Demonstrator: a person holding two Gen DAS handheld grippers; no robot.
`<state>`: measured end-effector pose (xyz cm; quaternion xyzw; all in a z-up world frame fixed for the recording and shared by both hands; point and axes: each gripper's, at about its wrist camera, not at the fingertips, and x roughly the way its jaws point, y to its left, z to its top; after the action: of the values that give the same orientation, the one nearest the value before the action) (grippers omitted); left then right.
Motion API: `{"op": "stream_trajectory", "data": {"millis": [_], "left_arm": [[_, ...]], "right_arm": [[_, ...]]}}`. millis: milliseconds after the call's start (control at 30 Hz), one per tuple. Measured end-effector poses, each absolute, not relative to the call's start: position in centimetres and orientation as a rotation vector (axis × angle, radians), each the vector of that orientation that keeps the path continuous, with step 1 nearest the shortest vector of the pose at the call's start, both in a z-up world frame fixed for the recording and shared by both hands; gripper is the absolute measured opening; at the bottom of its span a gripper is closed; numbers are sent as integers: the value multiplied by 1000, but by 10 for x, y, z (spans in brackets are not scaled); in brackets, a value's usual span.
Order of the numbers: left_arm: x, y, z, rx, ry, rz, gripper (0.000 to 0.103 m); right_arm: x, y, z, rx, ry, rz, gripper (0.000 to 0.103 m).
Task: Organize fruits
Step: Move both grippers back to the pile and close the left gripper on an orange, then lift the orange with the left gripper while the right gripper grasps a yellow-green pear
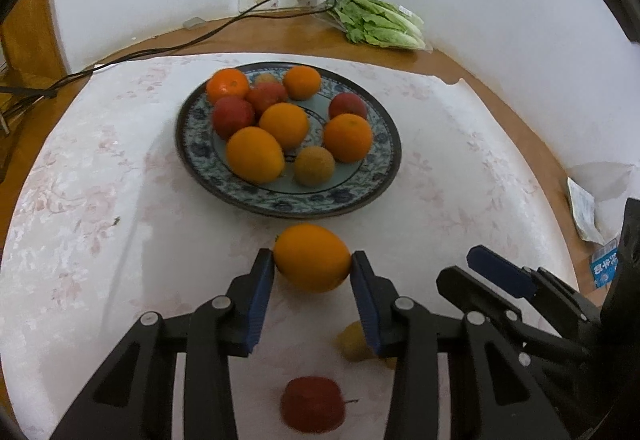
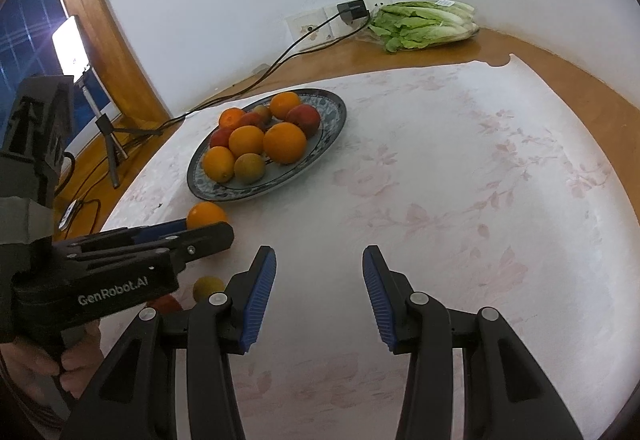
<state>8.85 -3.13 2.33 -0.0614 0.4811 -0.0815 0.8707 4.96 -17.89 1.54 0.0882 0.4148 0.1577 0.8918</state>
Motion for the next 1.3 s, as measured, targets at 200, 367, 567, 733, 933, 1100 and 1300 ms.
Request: {"op": "stream_trajectory", "data": {"millis": [200, 367, 567, 733, 933, 1100, 1300], "left_arm": [[78, -13, 29, -158, 994, -144, 41], [70, 4, 30, -185, 995, -106, 41], [59, 21, 30, -209, 996, -85, 41], [53, 32, 31, -228, 992, -79, 41], [45, 38, 32, -245, 980, -91, 41], [44, 39, 31, -247, 984, -97, 41], [42, 42, 31, -260, 976, -99, 41]], "right_arm": [[43, -172, 19, 179, 860, 335, 46], [35, -163, 24, 161, 857, 340, 46], [28, -154, 25, 156, 868, 350, 46], [22, -148, 24, 144, 877, 336, 46], [16, -143, 21, 136, 887, 322, 46], [15, -139, 19, 135, 888, 337, 46], [14, -127, 15, 119, 905, 385, 37]]}}
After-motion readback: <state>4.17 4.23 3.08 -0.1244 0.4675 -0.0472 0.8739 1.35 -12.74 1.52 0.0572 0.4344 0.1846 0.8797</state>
